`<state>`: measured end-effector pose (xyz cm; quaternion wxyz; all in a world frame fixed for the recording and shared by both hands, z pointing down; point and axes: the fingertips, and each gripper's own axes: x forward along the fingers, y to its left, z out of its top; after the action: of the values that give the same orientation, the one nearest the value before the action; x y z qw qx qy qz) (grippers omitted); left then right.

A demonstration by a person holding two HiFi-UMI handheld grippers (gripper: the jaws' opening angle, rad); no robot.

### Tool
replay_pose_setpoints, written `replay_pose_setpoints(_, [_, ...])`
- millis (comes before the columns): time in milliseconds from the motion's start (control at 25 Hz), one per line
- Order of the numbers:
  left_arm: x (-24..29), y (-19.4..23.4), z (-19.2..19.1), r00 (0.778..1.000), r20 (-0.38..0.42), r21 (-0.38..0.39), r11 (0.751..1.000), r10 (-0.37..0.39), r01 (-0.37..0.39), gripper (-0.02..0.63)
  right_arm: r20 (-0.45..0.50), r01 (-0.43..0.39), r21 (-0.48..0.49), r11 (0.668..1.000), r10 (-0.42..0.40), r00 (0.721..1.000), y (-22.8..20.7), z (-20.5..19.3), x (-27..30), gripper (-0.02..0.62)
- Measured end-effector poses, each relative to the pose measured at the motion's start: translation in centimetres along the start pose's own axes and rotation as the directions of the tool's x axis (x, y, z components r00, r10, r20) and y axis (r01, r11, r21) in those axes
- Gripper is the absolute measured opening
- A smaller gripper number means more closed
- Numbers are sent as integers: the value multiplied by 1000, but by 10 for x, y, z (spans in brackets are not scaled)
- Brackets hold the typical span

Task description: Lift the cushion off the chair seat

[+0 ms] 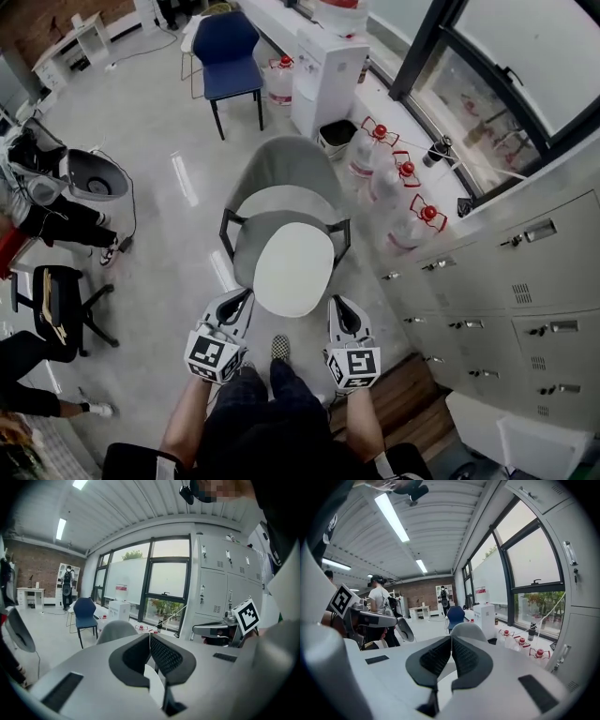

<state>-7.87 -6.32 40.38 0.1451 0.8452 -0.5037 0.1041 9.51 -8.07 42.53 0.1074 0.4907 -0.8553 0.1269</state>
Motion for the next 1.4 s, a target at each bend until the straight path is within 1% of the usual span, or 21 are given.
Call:
replay_pose_setpoints(280, [34, 11, -26, 998, -50, 10, 999, -34, 35, 20, -56, 24, 31, 999, -22, 998, -19, -40, 24, 29])
replay_pose_setpoints(400, [51, 17, -42, 996, -72, 13, 998, -52, 53, 20, -75, 39, 28, 999, -36, 997, -26, -58, 38, 29])
replay_pose_setpoints(480, [61, 22, -54, 993, -91, 13, 997, -70, 71, 20, -89, 49, 27, 998, -46, 995, -28, -70, 45, 29])
replay_pose_setpoints(600, [75, 27, -74, 988, -118, 12, 995, -100, 102, 20, -107, 63, 60, 996, -56, 993, -29, -91, 53, 29])
replay_pose_setpoints(800, [99, 36, -100, 981, -138, 14, 990, -139, 143, 20, -121, 84, 80, 993, -74, 990, -33, -125, 70, 29])
replay_pose_setpoints(920, [113, 40, -122, 979, -141, -4, 989, -150, 151, 20, -132, 109, 94, 990, -96, 987, -40, -150, 79, 29])
replay_pose_setpoints(1040, [123, 39, -150, 968, -186, -16, 985, -170, 170, 20, -159, 137, 115, 984, -118, 980, -50, -181, 85, 29])
replay_pose_setpoints(1400, [161, 44, -235, 946, -255, -36, 979, -202, 199, 20, -240, 162, 148, 976, -123, 963, -59, -274, 105, 29])
